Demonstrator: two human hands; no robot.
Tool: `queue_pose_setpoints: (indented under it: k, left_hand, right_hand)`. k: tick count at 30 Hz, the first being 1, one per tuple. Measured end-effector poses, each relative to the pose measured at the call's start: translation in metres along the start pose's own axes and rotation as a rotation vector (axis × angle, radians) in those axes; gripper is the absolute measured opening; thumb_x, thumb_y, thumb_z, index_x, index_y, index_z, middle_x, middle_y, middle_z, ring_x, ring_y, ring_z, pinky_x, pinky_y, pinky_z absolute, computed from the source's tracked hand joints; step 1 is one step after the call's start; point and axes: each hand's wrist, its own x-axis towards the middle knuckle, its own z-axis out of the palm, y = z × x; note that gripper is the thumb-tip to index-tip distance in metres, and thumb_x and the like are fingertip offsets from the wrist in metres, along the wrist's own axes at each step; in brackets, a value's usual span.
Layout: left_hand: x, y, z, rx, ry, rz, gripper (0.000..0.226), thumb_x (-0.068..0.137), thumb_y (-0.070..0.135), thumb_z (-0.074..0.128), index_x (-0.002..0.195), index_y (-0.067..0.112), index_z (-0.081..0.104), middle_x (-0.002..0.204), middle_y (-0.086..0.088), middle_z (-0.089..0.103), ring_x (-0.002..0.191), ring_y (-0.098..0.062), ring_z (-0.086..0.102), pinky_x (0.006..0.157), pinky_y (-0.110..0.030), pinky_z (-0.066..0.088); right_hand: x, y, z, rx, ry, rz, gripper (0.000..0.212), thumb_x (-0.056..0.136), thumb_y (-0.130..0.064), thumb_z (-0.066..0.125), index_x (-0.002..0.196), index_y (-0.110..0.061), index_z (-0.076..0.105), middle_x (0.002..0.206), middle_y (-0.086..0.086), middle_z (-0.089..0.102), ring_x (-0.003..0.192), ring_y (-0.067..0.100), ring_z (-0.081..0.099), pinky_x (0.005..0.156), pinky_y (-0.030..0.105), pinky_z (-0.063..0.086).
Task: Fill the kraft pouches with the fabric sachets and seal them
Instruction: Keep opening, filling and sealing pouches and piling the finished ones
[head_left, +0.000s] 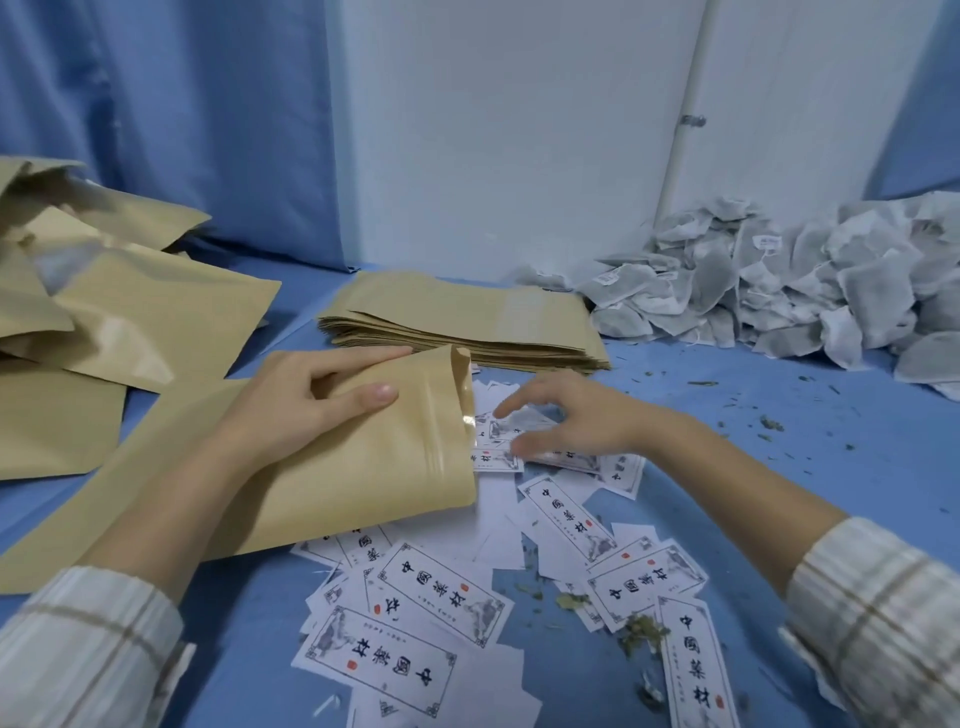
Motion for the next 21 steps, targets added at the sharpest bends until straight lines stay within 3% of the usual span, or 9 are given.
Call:
queue_pose_setpoints:
  k: [2,4,6,8,11,13,16,19,21]
  left_hand:
    - [-0.001,0.002,0.000,-0.040,0.018,0.007,0.037,0.075,0.054,0.062,0.111,0.058,0.060,0.111,0.038,0.059,0.105,0.017,0.052,0.080,0.001,0.036]
    - [-0.001,0.003,-0.001,-0.065,0.042,0.024,0.037,0.076,0.051,0.066,0.112,0.055,0.062,0.111,0.035,0.061,0.107,0.017,0.052,0.081,0.002,0.033]
    - [-0.001,0.006,-0.003,-0.069,0.065,0.044,0.036,0.077,0.052,0.069,0.112,0.054,0.062,0.110,0.034,0.062,0.108,0.016,0.052,0.083,0.001,0.033]
    - [0.002,0.010,-0.004,-0.079,0.068,0.048,0.037,0.075,0.056,0.065,0.112,0.054,0.062,0.112,0.032,0.062,0.110,0.014,0.052,0.085,0.000,0.034]
    - [0.005,0.015,-0.003,-0.086,0.029,0.052,0.041,0.073,0.061,0.063,0.113,0.052,0.062,0.116,0.030,0.062,0.114,0.011,0.051,0.089,-0.005,0.036]
    - [0.006,0.017,0.000,-0.082,0.005,0.045,0.036,0.077,0.057,0.068,0.113,0.052,0.063,0.116,0.030,0.062,0.115,0.010,0.051,0.090,-0.009,0.037]
    - [0.004,0.017,0.007,-0.055,0.008,0.027,0.038,0.075,0.054,0.067,0.112,0.053,0.063,0.115,0.033,0.061,0.115,0.012,0.051,0.094,-0.015,0.038]
    - [0.003,0.017,0.016,-0.019,0.002,0.031,0.040,0.073,0.055,0.068,0.112,0.055,0.062,0.115,0.033,0.061,0.116,0.013,0.050,0.099,-0.020,0.036]
    - [0.002,0.018,0.020,-0.008,0.005,0.030,0.042,0.072,0.058,0.070,0.112,0.056,0.060,0.115,0.033,0.061,0.116,0.013,0.049,0.099,-0.021,0.037]
  right_hand:
    - [0.002,-0.009,0.007,0.106,-0.015,-0.034,0.031,0.078,-0.041,0.071,0.108,-0.034,0.065,0.113,-0.014,0.063,0.109,0.003,0.051,0.095,0.023,0.038]
    - [0.004,-0.015,0.011,0.203,-0.019,-0.029,0.022,0.078,-0.033,0.073,0.098,-0.028,0.067,0.090,-0.012,0.071,0.085,-0.001,0.061,0.081,0.018,0.044]
    - [0.005,-0.020,0.011,0.374,0.019,-0.029,0.018,0.077,-0.024,0.075,0.089,-0.022,0.062,0.071,-0.007,0.071,0.067,0.006,0.062,0.070,0.019,0.045]
    - [0.004,-0.022,0.008,0.514,0.077,-0.005,0.022,0.077,-0.021,0.074,0.087,-0.021,0.054,0.061,-0.010,0.066,0.063,0.010,0.059,0.066,0.020,0.046]
    - [-0.001,-0.026,0.000,0.655,0.083,-0.014,0.019,0.081,-0.020,0.070,0.089,-0.017,0.053,0.065,-0.004,0.064,0.062,0.010,0.060,0.056,0.019,0.049]
    - [-0.008,-0.030,0.000,0.594,0.018,-0.037,0.016,0.081,-0.021,0.070,0.092,-0.014,0.062,0.078,0.007,0.067,0.066,0.012,0.062,0.059,0.020,0.052]
    - [-0.014,-0.032,0.008,0.459,-0.042,-0.029,0.026,0.078,-0.020,0.073,0.103,-0.018,0.067,0.093,0.003,0.071,0.068,0.009,0.061,0.066,0.020,0.053]
    - [-0.015,-0.032,0.015,0.411,-0.080,-0.004,0.039,0.074,-0.007,0.071,0.111,-0.013,0.060,0.083,0.004,0.072,0.067,0.011,0.059,0.073,0.029,0.051]
    - [-0.015,-0.035,0.014,0.445,-0.055,-0.014,0.039,0.073,-0.003,0.068,0.109,-0.015,0.057,0.069,-0.008,0.065,0.061,0.007,0.053,0.069,0.026,0.048]
